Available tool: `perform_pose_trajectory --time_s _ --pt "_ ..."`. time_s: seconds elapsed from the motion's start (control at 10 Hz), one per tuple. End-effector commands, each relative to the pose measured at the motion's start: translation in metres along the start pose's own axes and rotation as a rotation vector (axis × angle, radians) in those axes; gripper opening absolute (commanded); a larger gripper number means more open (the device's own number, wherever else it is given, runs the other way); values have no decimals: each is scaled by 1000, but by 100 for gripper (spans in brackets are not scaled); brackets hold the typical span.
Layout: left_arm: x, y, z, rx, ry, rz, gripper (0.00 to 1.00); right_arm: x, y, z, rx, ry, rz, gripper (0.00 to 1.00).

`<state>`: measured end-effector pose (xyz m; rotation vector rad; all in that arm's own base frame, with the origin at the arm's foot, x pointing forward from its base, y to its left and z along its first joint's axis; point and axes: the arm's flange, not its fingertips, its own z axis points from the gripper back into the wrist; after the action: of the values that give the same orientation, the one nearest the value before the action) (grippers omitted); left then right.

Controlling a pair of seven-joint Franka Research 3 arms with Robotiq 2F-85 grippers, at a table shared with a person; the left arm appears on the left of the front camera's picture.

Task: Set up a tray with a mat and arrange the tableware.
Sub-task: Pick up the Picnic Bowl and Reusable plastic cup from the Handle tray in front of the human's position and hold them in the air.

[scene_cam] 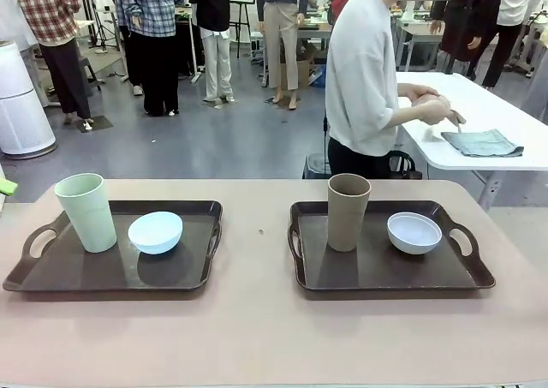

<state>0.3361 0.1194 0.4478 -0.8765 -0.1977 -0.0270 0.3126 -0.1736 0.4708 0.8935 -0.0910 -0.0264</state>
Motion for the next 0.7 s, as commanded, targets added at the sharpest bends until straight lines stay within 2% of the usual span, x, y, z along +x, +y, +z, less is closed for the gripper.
perform_pose_trajectory --time_s 0.0,0.3,0.5,0.6 --pt "4 18 13 -69 -59 26 100 -8 -20 20 68 -59 -12 100" --pt "-6 41 27 -104 -116 65 100 -23 -65 47 158 -133 -116 100" --pt "-6 34 28 -94 -127 45 100 -22 -73 43 154 -127 -119 100" --pt "-7 40 29 -81 -114 91 100 -33 -66 44 123 -136 -140 100"
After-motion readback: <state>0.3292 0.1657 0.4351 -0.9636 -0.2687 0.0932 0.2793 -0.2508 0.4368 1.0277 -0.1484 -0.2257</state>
